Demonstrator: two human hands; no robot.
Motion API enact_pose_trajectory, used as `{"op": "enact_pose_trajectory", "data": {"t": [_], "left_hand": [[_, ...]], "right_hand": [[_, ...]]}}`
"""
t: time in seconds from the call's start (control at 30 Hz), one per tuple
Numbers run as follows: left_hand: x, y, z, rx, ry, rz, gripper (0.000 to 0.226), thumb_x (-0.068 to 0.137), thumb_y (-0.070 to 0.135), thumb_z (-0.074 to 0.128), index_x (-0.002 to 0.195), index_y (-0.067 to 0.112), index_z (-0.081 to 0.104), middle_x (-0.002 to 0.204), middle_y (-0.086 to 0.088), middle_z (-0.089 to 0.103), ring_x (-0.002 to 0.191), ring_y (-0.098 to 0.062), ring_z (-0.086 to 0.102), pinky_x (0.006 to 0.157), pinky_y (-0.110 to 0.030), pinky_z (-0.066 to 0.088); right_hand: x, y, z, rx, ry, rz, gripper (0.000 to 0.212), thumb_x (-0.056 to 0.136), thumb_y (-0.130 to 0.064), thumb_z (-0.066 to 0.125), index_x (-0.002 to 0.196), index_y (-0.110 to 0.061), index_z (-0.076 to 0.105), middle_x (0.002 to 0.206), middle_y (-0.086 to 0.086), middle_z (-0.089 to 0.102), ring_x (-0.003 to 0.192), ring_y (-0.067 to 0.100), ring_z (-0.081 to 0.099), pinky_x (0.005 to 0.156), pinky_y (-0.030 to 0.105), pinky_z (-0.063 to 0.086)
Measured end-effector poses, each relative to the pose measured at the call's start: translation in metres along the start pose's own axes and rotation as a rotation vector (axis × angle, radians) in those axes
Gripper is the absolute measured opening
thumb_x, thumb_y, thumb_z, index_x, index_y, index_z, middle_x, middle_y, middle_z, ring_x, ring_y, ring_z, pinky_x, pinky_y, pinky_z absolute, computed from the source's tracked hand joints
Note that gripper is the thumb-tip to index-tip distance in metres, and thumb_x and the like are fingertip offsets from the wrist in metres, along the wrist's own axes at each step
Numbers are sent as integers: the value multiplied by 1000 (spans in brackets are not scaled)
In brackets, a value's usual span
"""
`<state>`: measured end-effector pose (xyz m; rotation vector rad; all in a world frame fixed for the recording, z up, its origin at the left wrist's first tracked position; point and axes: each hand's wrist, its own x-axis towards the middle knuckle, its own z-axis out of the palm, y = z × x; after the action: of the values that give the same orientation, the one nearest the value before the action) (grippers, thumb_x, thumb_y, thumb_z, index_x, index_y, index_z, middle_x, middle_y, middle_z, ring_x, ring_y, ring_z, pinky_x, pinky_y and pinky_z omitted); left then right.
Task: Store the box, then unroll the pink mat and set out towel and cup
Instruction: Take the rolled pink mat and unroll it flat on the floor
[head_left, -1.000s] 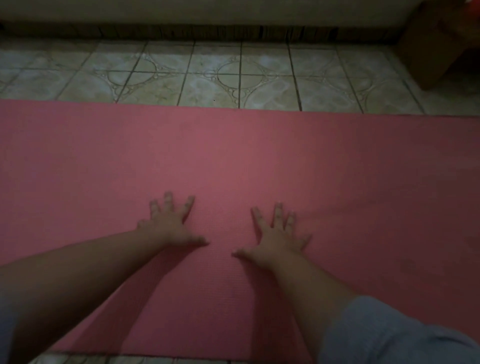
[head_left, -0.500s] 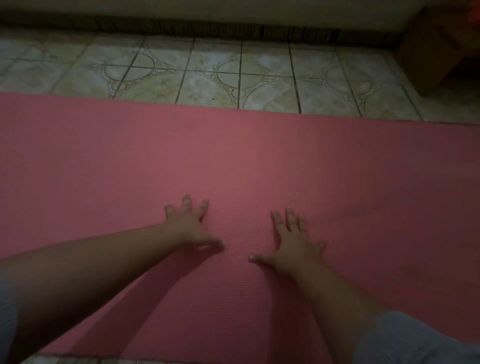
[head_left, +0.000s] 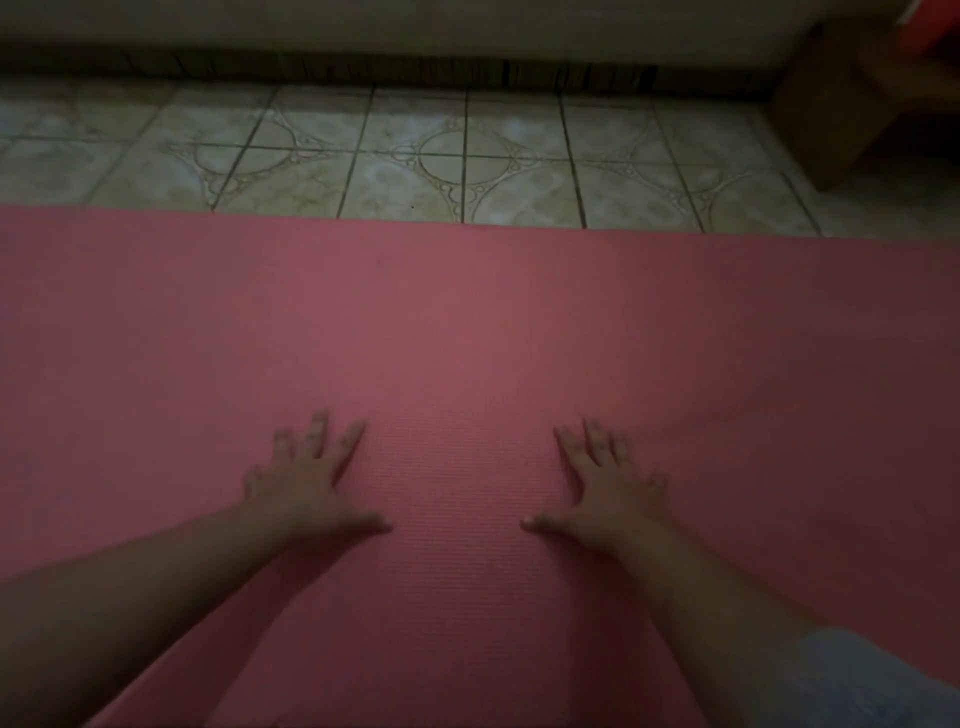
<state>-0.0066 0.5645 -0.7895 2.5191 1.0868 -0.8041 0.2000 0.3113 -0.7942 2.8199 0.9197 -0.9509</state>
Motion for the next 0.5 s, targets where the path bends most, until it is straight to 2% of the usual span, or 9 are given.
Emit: {"op": "enact_pose_trajectory", "data": {"t": [0.13,0.27,0.5], "left_hand": [[-6,-12,12,-27,35,-1,125,34,98,43,122,55,-34,151,8,-36,143,-35,-18,111,-65,13],[-6,-11,11,-11,46,-5,124,40,96,47,125,53,-33,151,8,-36,144,-35,-16,110,-64,15],[-4,-9,12,-19,44,-17,125,35,98,42,126,54,-31,150,10,-35,144,-36,-15,110,-65,15]], "right_hand": [[-20,15,19,-13,46,-12,122,43,-98,35,133,-51,-33,147,-12,-42,142,18,-30,109,68,-5],[-33,23,29,-9,120,10,113,41,-102,21,128,-57,-35,149,-13,-40,143,22,-28,110,66,-6],[-25,21,15,-9,45,23,118,44,-97,39,129,-56,-32,146,-14,-42,144,26,-26,107,72,-2]]}}
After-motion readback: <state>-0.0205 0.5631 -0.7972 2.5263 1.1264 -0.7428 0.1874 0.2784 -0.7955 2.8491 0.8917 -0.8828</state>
